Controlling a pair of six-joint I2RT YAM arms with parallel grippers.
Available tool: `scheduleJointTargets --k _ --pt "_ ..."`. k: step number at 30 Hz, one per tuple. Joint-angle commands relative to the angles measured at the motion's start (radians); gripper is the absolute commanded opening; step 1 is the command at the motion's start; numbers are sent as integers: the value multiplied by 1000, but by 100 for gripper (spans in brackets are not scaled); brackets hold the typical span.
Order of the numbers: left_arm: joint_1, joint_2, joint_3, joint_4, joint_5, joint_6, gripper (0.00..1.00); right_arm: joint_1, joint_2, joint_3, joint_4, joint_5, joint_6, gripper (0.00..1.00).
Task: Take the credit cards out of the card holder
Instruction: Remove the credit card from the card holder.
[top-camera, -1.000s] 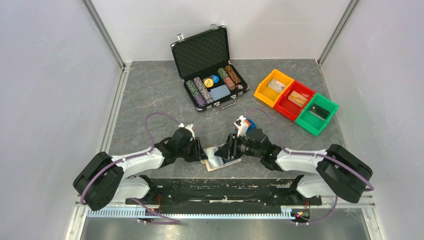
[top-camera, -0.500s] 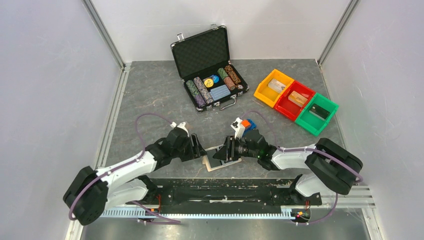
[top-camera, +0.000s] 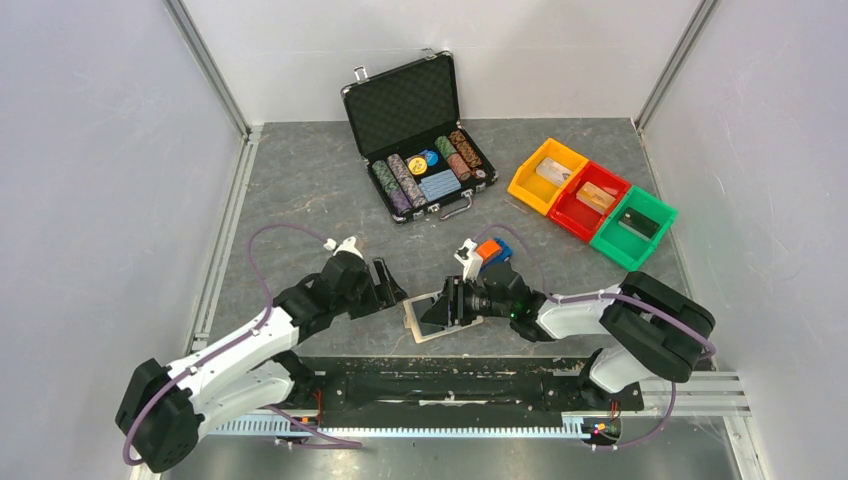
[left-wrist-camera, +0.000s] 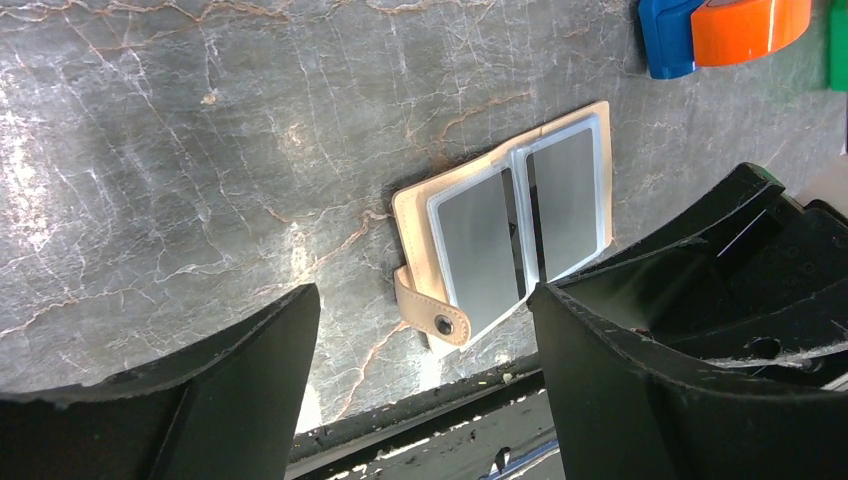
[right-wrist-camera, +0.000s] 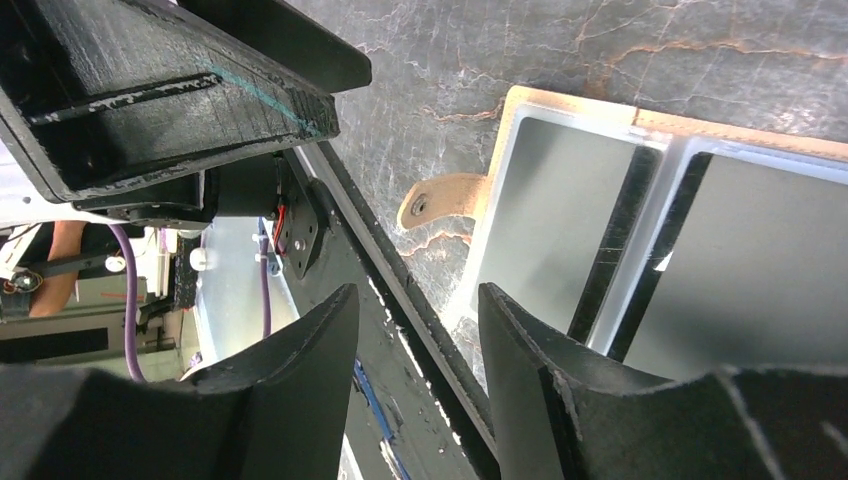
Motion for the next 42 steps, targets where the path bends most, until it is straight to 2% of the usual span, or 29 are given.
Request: scheduleJointTargets --k 1,7,13,20,27,36,42 --pt "4 -21 38 -24 -14 24 85 11 10 50 24 -13 -13 50" --pt "3 23 14 50 57 45 85 10 -42 73 -101 41 -82 51" --pt "3 107 -6 142 119 55 79 2 -66 103 -222 115 -160 45" --pt "4 208 -42 218 136 59 71 -13 -88 101 -270 150 -199 43" --pt "4 287 -54 275 161 65 59 -15 -49 104 -247 117 -195 42" --pt "4 330 -79 290 139 77 44 -15 41 118 -239 136 -202 41" --pt "4 360 -69 257 123 94 37 -15 28 100 -259 175 -204 42"
